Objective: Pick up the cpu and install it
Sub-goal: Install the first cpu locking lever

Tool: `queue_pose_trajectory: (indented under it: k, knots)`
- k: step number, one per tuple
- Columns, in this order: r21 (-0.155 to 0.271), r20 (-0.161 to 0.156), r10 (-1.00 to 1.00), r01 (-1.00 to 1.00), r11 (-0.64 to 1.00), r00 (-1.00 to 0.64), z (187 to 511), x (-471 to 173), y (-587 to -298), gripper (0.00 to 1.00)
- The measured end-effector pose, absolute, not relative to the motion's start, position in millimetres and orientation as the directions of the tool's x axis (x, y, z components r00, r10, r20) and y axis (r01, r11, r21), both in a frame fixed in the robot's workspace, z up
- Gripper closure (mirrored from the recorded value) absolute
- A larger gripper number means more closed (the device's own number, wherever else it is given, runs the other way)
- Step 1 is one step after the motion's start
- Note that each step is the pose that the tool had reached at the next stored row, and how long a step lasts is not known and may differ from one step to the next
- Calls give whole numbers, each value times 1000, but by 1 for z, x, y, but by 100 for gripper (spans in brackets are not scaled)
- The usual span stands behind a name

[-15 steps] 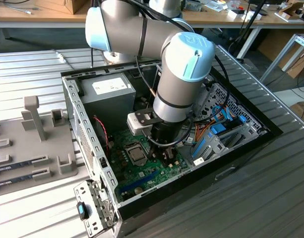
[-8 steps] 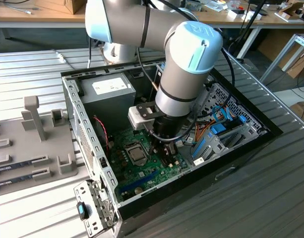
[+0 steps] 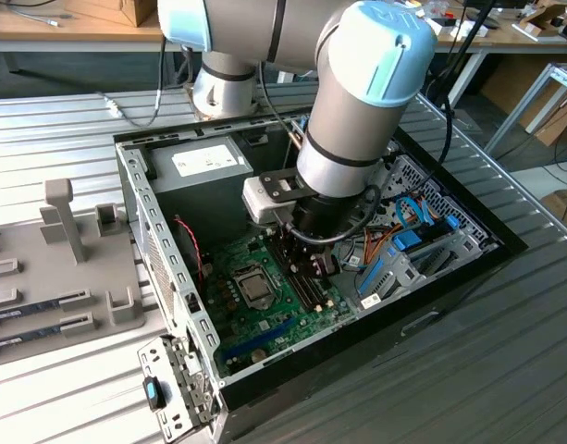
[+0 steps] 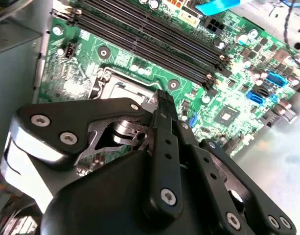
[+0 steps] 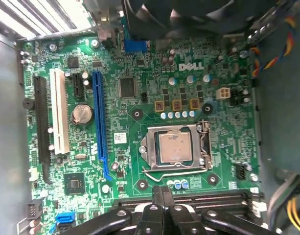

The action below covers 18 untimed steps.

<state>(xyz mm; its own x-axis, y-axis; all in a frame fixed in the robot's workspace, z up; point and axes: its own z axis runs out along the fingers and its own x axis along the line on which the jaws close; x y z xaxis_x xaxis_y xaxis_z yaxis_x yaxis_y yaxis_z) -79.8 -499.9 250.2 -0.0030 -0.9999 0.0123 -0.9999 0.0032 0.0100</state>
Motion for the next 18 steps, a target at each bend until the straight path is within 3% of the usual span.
queue_pose_trajectory:
  k: [8,18]
  knots:
    - [10,-11,-1000,-1000,3,-3,286,-80,-500,89]
    - [10,-11,-1000,-1000,3,-3,288,-80,-500,89]
